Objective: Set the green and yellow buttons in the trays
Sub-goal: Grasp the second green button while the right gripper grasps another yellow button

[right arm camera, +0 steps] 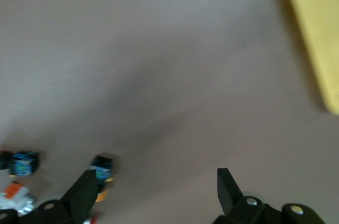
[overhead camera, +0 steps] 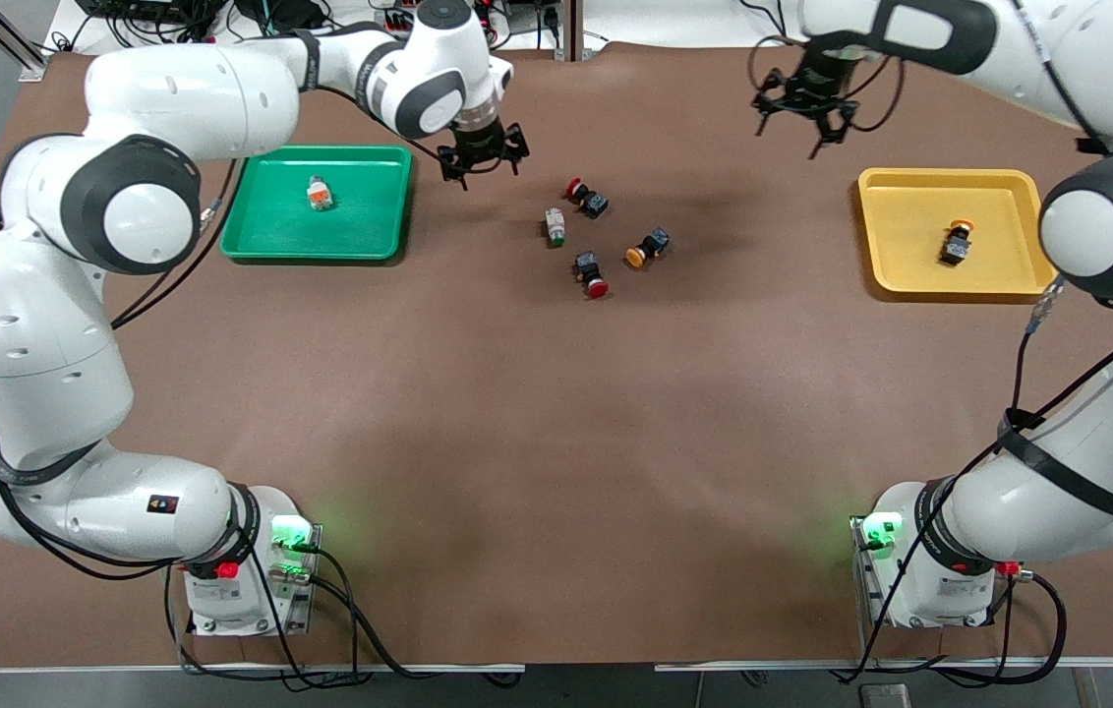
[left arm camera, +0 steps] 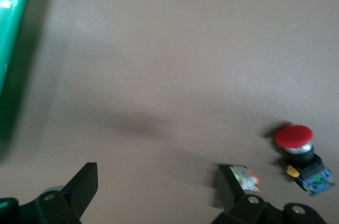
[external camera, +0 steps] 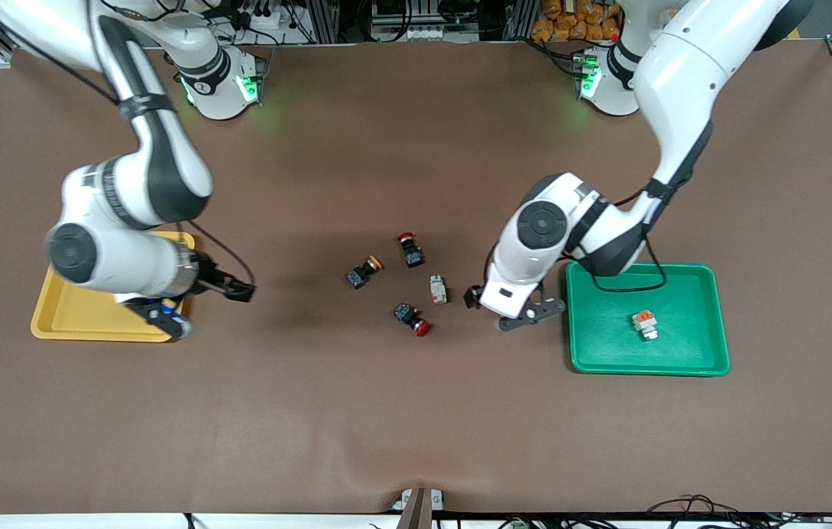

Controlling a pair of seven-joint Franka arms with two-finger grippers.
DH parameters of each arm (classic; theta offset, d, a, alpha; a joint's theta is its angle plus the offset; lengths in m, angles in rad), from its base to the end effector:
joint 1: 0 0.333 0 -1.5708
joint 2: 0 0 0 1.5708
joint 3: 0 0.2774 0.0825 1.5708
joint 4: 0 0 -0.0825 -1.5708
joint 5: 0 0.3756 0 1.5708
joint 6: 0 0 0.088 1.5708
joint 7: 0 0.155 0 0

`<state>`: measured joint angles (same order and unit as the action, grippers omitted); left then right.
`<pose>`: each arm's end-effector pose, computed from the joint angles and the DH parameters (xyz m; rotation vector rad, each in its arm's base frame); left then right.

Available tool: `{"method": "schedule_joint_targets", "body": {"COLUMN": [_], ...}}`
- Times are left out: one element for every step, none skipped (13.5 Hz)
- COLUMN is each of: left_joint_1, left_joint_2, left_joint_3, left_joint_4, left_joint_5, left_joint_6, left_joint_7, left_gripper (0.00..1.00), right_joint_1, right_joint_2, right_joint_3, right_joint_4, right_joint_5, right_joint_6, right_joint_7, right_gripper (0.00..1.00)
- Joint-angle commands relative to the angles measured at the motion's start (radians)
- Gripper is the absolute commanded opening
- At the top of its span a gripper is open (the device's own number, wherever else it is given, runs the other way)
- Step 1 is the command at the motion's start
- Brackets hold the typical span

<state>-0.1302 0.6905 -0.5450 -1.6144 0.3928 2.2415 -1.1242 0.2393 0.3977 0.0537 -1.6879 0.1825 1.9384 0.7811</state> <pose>0.5522 -0.3764 0.1966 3.0460 0.4928 0.0236 0.5846 0.1963 0.2798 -2.9159 0.8529 0.3378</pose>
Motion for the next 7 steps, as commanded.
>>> {"method": "schedule_joint_targets", "body": {"left_joint_1": [-0.035, -0.051, -0.064, -0.074, -0.081, -0.094, -0.103], "left_joint_2": [0.043, 0.056, 0.067, 0.078, 0.086, 0.092, 0.099], "left_joint_3": [0.007, 0.008, 0.010, 0.010, 0.010, 0.010, 0.010], "left_joint_4": [0.042, 0.056, 0.068, 0.071, 0.082, 0.090, 0.094], "left_joint_5": [0.012, 0.015, 0.017, 0.018, 0.018, 0.018, 0.018], "left_joint_6": [-0.003, -0.002, -0.002, -0.002, 0.000, 0.000, 0.001], "left_joint_7": [-0.022, -0.022, -0.022, -0.022, -0.022, -0.022, -0.023], "left_gripper": [1.00, 1.00, 1.00, 1.00, 1.00, 1.00, 1.00], "right_joint_1": [0.135, 0.173, 0.198, 0.221, 0.235, 0.245, 0.256], "right_joint_2": [0.073, 0.101, 0.130, 0.153, 0.173, 0.188, 0.193], "right_joint_3": [-0.012, -0.014, -0.014, -0.014, -0.014, -0.014, -0.015], "right_joint_4": [0.017, 0.014, 0.013, 0.011, 0.011, 0.004, -0.015], "right_joint_5": [0.012, 0.012, 0.012, 0.012, 0.008, 0.005, 0.005], "right_joint_6": [0.101, 0.149, 0.190, 0.221, 0.244, 0.266, 0.295], "right_joint_7": [0.206, 0.272, 0.318, 0.348, 0.374, 0.385, 0.385], "right_gripper": [1.00, 1.00, 1.00, 1.00, 1.00, 1.00, 1.00]}}
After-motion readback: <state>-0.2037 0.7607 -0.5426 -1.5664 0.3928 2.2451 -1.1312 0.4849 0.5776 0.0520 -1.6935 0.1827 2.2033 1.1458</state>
